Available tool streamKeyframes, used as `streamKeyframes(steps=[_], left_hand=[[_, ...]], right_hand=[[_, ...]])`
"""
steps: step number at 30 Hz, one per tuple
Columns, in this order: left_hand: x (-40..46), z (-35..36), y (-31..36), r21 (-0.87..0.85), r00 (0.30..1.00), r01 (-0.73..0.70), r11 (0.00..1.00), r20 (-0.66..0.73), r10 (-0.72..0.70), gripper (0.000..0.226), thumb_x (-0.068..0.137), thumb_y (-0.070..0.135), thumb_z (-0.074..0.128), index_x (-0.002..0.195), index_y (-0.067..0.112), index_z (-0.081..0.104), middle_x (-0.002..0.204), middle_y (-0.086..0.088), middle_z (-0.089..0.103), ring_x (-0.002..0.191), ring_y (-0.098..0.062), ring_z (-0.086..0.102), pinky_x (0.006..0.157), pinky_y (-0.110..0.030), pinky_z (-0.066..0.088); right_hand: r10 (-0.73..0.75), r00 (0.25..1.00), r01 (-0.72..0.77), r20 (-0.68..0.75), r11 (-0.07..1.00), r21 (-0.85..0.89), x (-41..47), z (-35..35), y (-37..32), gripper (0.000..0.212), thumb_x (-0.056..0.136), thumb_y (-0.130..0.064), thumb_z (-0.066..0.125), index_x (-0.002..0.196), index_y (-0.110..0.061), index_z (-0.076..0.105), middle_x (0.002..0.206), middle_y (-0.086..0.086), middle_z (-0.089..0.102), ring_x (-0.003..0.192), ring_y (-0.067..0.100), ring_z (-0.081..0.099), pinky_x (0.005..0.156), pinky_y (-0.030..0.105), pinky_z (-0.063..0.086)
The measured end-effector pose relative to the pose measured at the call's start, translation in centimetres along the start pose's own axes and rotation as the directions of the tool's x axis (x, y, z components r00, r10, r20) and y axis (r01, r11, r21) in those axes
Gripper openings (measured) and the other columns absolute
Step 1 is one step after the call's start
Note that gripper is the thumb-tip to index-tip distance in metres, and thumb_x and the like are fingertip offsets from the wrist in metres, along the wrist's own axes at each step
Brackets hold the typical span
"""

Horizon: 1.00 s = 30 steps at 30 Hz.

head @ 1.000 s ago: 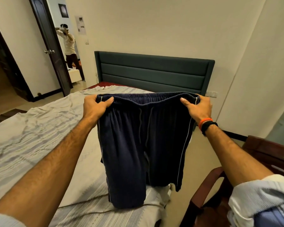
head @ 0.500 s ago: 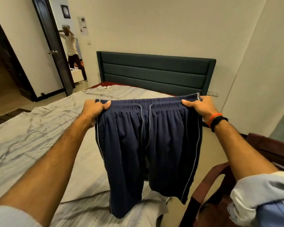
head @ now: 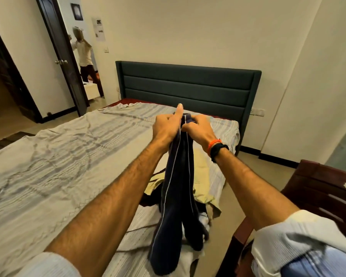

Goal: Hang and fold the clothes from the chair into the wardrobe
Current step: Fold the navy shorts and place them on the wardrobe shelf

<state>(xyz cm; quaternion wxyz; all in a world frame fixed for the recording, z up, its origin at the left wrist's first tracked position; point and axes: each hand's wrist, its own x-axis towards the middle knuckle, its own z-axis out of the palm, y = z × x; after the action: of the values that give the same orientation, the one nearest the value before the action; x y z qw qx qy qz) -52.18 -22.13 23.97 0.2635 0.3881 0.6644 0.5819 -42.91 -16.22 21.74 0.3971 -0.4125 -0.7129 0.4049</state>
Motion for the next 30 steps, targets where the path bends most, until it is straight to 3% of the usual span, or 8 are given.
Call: streamKeyframes(steps=[4,8,14,17,21,25,28,30], left_hand=[[-0.1,-0.5,0.5,-0.201,0.984,0.039,0.979,0.18,-0.002,0.061,0.097,0.066,0.031,0.088,0.017,0.068,0.099,-0.009,0.073,0.099,-0.027,0.068,0.084,-0.044,0.056],[-1.2,-0.4,-0.1,-0.332,0.928,0.179,0.926,0.37,-0.046,0.06,0.101,0.057,0.03,0.113,0.008,0.063,0.099,0.001,0.068,0.09,-0.011,0.065,0.079,-0.031,0.055],[-0.1,-1.9,-3.5,0.0,0.998,-0.004,1.0,0.059,0.004,0.021,0.092,0.024,0.068,0.11,0.014,0.07,0.112,-0.007,0.069,0.101,-0.02,0.067,0.075,-0.039,0.062],[1.0,-4.2,-5.0,-0.02,0.996,0.073,0.997,-0.041,-0.074,0.058,0.082,0.023,0.079,0.133,0.01,0.054,0.133,-0.008,0.057,0.118,-0.022,0.057,0.096,-0.037,0.052],[1.4,-7.5,-5.8,-0.054,0.942,0.233,0.971,0.262,-0.212,0.113,0.05,0.057,0.09,0.143,0.012,0.045,0.144,-0.005,0.052,0.134,-0.025,0.046,0.112,-0.055,0.03],[1.2,-8.4,-6.1,-0.06,0.926,0.207,0.976,0.334,-0.176,0.069,0.063,0.034,0.086,0.124,0.012,0.064,0.12,-0.004,0.069,0.112,-0.022,0.062,0.095,-0.044,0.049],[1.6,-8.4,-5.3,-0.106,0.976,0.121,0.987,0.195,-0.099,0.047,0.069,0.017,0.085,0.112,0.008,0.07,0.11,-0.007,0.073,0.089,-0.015,0.07,0.07,-0.029,0.057],[2.1,-8.9,-4.7,-0.057,0.984,0.076,0.995,0.166,-0.066,0.048,0.068,0.017,0.086,0.113,0.008,0.07,0.109,-0.006,0.073,0.093,-0.018,0.07,0.075,-0.032,0.059]], right_hand=[[-0.028,0.993,0.019,0.112,0.996,0.086,0.0,-0.4,-0.3,0.035,0.066,-0.009,0.062,0.1,-0.005,0.069,0.095,0.016,0.073,0.092,0.032,0.07,0.083,0.042,0.059],[0.006,0.999,-0.006,-0.041,1.0,0.008,-0.1,-0.1,0.8,0.024,0.07,-0.016,0.072,0.094,-0.012,0.069,0.089,0.006,0.072,0.088,0.025,0.07,0.078,0.038,0.06],[0.018,0.999,-0.026,0.049,0.984,0.174,0.2,-1.7,2.1,0.026,0.081,-0.002,0.07,0.107,-0.003,0.071,0.101,0.015,0.073,0.097,0.03,0.07,0.091,0.045,0.057],[-0.062,0.971,-0.022,0.23,0.939,0.343,-0.3,-2.9,1.8,0.031,0.083,0.009,0.064,0.113,0.002,0.067,0.105,0.018,0.071,0.097,0.029,0.07,0.089,0.039,0.057],[-0.14,0.926,-0.04,0.352,0.888,0.458,0.0,-3.9,1.2,0.037,0.08,0.009,0.064,0.117,0.007,0.062,0.108,0.02,0.067,0.098,0.03,0.067,0.087,0.035,0.057],[-0.114,0.932,-0.069,0.344,0.877,0.476,0.5,-4.2,1.6,0.054,0.073,0.001,0.067,0.124,0.013,0.056,0.112,0.025,0.064,0.1,0.034,0.065,0.091,0.041,0.056],[-0.081,0.957,-0.019,0.279,0.941,0.339,0.9,-4.3,1.9,0.035,0.082,0.005,0.068,0.116,0.005,0.064,0.105,0.019,0.069,0.095,0.029,0.068,0.088,0.04,0.056],[-0.086,0.964,0.027,0.252,0.973,0.23,1.3,-3.8,2.1,0.025,0.088,0.003,0.065,0.113,0.002,0.066,0.103,0.016,0.071,0.094,0.026,0.069,0.086,0.039,0.056]])
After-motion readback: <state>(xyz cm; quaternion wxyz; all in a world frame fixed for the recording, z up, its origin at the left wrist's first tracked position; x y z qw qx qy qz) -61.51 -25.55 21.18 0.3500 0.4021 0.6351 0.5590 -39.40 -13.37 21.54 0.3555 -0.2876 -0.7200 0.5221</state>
